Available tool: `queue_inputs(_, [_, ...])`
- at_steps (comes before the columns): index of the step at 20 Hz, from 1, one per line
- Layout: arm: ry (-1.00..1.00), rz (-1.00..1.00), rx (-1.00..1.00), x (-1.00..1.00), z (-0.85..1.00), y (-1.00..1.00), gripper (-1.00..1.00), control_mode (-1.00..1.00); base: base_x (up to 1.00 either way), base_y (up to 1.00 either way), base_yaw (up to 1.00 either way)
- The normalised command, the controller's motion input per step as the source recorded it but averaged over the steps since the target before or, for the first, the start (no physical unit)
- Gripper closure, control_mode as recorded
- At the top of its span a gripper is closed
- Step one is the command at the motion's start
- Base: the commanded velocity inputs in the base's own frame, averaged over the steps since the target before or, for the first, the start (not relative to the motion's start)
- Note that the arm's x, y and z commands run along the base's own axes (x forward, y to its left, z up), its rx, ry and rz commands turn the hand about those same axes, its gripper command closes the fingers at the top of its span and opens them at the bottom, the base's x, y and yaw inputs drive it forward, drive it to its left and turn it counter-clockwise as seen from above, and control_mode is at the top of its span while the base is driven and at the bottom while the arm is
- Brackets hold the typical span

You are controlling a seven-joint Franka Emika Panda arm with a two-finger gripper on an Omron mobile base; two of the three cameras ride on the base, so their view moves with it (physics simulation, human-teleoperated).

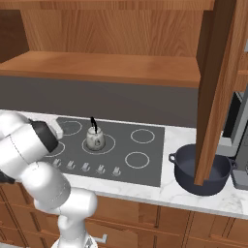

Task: Pick the kettle from the cabinet and place it on a stove burner. Then pick the pot from the counter and place it on another stove burner. Finally, turn both burners on.

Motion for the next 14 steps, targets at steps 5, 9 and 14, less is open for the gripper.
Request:
queue_inputs(5, [0.01,0.0,0.01,-0.2,0.38,0.0,-1.0,-1.0,0.0,0.0,0.0])
queue_inputs(9, [0.0,0.0,0.03,-0.3,0.47,0.0,-1.0,-1.0,0.0,0.0,0.0])
queue_inputs(14, [0.0,0.0,0.05,-0.3,0.41,-0.02,-1.0,-1.0,0.0,0.0,0.0])
